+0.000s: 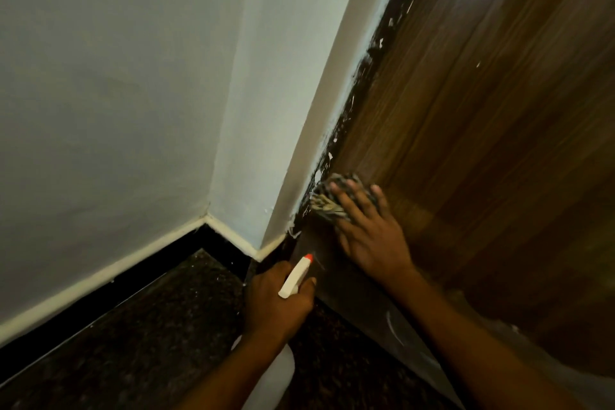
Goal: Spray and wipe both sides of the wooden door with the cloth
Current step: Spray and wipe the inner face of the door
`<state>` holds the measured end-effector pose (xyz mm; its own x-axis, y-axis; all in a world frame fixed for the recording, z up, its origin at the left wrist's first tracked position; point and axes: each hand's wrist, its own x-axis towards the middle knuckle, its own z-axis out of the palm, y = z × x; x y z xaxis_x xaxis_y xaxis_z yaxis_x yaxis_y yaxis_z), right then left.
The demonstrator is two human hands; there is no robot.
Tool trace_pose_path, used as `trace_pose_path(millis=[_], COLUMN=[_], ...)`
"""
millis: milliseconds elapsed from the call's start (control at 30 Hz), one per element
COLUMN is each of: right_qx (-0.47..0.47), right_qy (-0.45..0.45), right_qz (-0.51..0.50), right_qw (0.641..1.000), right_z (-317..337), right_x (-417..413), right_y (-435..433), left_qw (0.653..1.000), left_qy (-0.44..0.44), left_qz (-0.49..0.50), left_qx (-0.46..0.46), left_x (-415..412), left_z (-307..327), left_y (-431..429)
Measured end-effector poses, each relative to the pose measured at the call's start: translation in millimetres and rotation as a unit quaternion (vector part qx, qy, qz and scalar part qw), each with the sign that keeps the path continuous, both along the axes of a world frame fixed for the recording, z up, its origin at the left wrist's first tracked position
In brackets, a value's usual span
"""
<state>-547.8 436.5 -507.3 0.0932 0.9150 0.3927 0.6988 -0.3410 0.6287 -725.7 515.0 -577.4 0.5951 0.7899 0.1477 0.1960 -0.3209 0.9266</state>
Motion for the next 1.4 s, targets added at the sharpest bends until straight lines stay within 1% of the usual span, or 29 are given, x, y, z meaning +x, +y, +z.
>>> trace_pose_path(millis=[67,133,167,200,233,267,300,367,400,500,567,633,733,833,900,967,1000,1033,1067,1100,1167,1233,1267,1300,1400], right_qx=[-0.076,-0.186,-0.239,-0.272,-0.283,-0.275,-0.246,-0.161,-0.121,-0.005,0.059,0.053,0.006,-0.005,-0.071,-0.166,-0.192,-0.189,-0.161,-0.113,-0.005,0.075,0.088,0.079,-0.012], right_qy=[-0.039,-0.089,-0.104,-0.119,-0.128,-0.134,-0.142,-0.155,-0.146,-0.081,-0.038,-0.012,0.006,-0.010,-0.027,-0.064,-0.090,-0.108,-0.111,-0.105,-0.082,-0.048,-0.026,-0.008,0.001], right_qz=[0.012,0.011,0.001,-0.006,-0.005,-0.001,0.006,0.005,-0.006,-0.056,-0.061,-0.035,-0.013,-0.005,0.021,0.065,0.088,0.105,0.112,0.107,0.062,0.012,-0.011,-0.027,-0.033], right_qw=[0.996,0.979,0.965,0.955,0.951,0.952,0.959,0.975,0.982,0.995,0.996,0.998,1.000,1.000,0.997,0.982,0.973,0.970,0.974,0.982,0.995,0.996,0.996,0.997,0.999], right_z=[-15,-40,-51,-57,-61,-62,-61,-54,-47,-28,-27,-44,-78,-80,-72,-57,-44,-30,-16,-6,1,-11,-24,-38,-66], right_x=[-1,2,4,7,10,13,17,20,20,15,13,12,9,9,17,29,36,40,41,39,30,17,11,8,9], right_y=[19,15,2,-15,-37,-61,-86,-132,-147,-143,-121,-108,-104,-104,-104,-103,-101,-102,-103,-108,-118,-126,-131,-139,-171], left_qw=[1.000,1.000,0.999,0.999,0.999,0.998,0.998,0.997,0.996,0.995,0.995,0.995,0.995,0.995,0.994,0.994,0.994,0.994,0.993,0.993,0.992,0.993,0.992,0.992,0.991], left_qy=[0.001,-0.015,-0.023,-0.028,-0.034,-0.043,-0.052,-0.063,-0.064,-0.066,-0.071,-0.067,-0.067,-0.080,-0.077,-0.078,-0.079,-0.080,-0.082,-0.081,-0.078,-0.066,-0.061,-0.060,-0.079], left_qz=[0.001,-0.015,-0.026,-0.035,-0.041,-0.044,-0.046,-0.053,-0.059,-0.071,-0.067,-0.075,-0.073,-0.063,-0.070,-0.072,-0.074,-0.079,-0.084,-0.089,-0.096,-0.100,-0.107,-0.113,-0.106], left_qx=[-0.004,-0.017,-0.017,-0.012,-0.010,-0.011,-0.012,-0.007,-0.005,-0.019,-0.024,-0.023,-0.022,-0.022,-0.013,-0.006,-0.007,-0.010,-0.011,-0.012,-0.010,-0.008,-0.010,-0.015,-0.036], left_x=[-2,-5,-5,-5,-4,-4,-4,0,2,8,9,9,4,-3,-7,-9,-9,-8,-5,-3,3,8,11,13,18], left_z=[-6,-8,-8,-7,-5,-2,0,1,1,-1,-1,-1,3,12,15,19,22,23,23,22,20,16,13,11,10], left_y=[-3,-7,-10,-14,-18,-22,-26,-31,-34,-43,-46,-46,-39,-31,-31,-34,-35,-38,-40,-42,-47,-51,-55,-58,-64])
